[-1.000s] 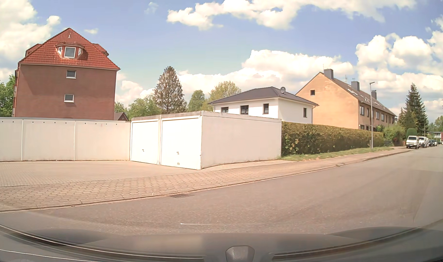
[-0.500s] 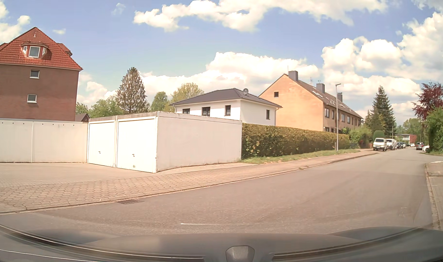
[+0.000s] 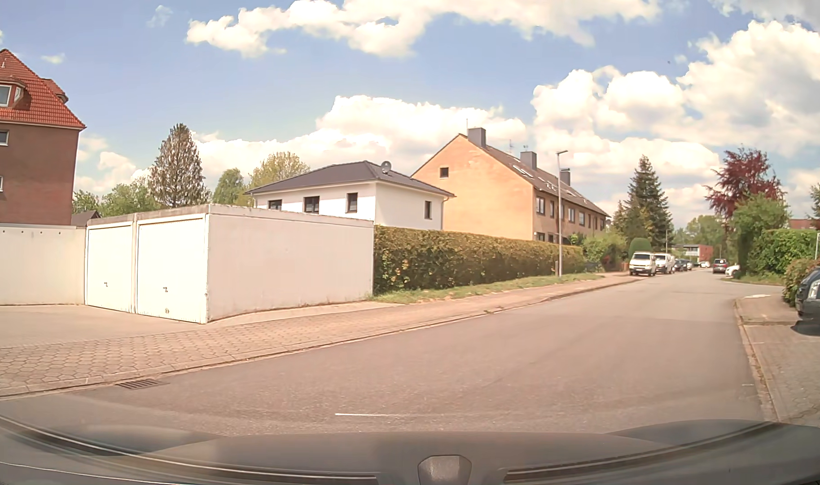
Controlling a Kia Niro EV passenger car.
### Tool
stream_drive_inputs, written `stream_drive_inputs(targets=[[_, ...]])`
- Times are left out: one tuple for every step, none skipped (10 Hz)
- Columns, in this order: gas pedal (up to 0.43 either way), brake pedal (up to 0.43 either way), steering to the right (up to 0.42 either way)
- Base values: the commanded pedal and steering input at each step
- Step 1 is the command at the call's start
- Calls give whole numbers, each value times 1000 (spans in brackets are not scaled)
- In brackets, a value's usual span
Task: Follow the waypoints while adhering to traffic rules and regulations
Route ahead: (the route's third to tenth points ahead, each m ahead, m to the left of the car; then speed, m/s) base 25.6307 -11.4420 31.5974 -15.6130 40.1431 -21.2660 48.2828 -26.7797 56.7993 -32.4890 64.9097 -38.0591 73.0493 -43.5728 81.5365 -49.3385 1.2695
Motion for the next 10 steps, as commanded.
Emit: stream_drive_inputs(targets=[[20, 0, 734], [20, 0, 728], [20, 0, 718], [20, 0, 699], [20, 0, 686], [20, 0, 667], [28, 0, 648], [39, 0, 633], [47, 0, 609], [59, 0, 588]])
